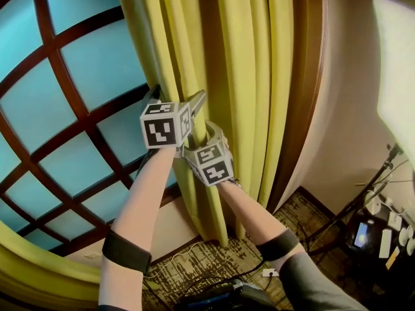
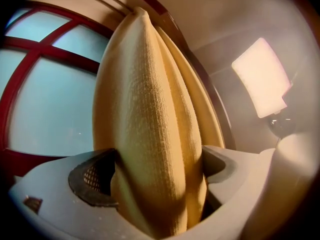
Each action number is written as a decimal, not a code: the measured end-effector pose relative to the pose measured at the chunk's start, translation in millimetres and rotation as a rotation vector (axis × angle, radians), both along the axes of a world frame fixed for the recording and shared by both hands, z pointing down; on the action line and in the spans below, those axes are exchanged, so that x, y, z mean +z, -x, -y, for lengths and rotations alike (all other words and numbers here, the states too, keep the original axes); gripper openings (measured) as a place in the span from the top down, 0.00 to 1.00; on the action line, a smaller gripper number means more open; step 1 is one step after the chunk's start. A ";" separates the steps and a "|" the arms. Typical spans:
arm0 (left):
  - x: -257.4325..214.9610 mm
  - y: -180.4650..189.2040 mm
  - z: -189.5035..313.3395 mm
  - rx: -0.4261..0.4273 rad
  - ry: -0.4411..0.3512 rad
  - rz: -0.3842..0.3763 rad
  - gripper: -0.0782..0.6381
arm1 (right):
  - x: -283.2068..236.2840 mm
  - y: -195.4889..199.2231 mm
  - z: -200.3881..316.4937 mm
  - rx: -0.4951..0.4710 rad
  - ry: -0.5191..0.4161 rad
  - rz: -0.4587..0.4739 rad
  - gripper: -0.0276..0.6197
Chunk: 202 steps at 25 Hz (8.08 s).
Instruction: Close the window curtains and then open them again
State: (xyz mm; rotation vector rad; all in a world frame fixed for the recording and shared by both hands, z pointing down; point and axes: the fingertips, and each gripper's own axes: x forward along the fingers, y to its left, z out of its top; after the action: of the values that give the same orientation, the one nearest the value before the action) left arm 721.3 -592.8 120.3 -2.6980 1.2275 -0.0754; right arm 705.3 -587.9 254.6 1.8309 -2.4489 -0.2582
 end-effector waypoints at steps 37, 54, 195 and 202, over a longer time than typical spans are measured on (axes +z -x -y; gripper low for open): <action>-8.1 82.1 0.7 -0.045 0.043 -0.099 0.88 | 0.6 80.2 6.0 -0.169 -0.061 -0.087 0.91; -43.3 292.5 -26.3 -0.115 -0.004 -0.191 0.88 | -36.3 303.6 -25.1 -0.324 -0.124 -0.217 0.91; 59.7 831.8 -324.2 -0.189 -0.012 -0.341 0.66 | -3.8 747.3 -299.9 -0.336 -0.077 -0.042 0.67; 158.2 837.2 -367.6 -0.282 0.111 -0.314 0.66 | 36.2 658.7 -335.6 -0.261 -0.005 -0.008 0.66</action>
State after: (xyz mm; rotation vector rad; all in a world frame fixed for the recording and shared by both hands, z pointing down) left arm -115.9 -225.2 278.4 -2.6801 1.7376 0.2602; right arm 46.6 -252.3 290.8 1.5042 -2.6814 -0.2859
